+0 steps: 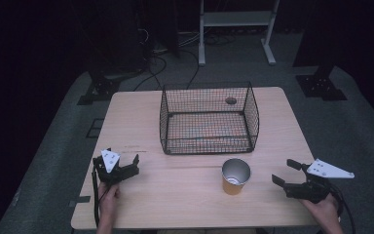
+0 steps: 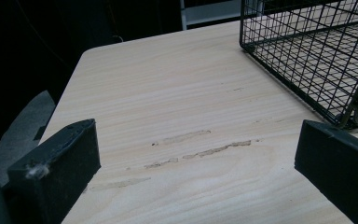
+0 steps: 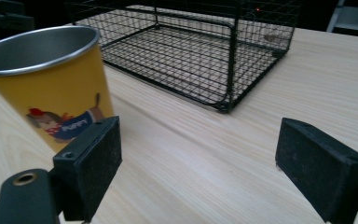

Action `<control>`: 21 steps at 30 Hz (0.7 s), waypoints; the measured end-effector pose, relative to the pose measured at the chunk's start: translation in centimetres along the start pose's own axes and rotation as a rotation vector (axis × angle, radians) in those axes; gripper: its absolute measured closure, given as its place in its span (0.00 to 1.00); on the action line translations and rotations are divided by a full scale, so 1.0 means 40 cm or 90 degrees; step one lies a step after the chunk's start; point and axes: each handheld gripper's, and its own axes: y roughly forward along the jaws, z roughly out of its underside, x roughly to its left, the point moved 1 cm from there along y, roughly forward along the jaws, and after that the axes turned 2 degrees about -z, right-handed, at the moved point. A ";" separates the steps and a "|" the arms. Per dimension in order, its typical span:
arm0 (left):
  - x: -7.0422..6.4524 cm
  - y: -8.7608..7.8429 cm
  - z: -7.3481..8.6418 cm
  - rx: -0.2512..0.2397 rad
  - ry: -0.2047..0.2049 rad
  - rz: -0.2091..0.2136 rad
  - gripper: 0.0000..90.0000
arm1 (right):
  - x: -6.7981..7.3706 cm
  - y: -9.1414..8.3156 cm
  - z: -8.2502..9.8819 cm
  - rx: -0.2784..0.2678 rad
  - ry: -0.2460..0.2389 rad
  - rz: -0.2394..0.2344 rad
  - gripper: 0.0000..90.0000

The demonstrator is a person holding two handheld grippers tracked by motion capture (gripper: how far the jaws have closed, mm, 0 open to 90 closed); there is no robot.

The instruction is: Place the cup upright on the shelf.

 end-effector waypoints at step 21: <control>0.000 0.000 0.000 -0.001 -0.001 0.001 0.00 | 0.091 0.041 -0.013 0.035 -0.063 -0.056 0.14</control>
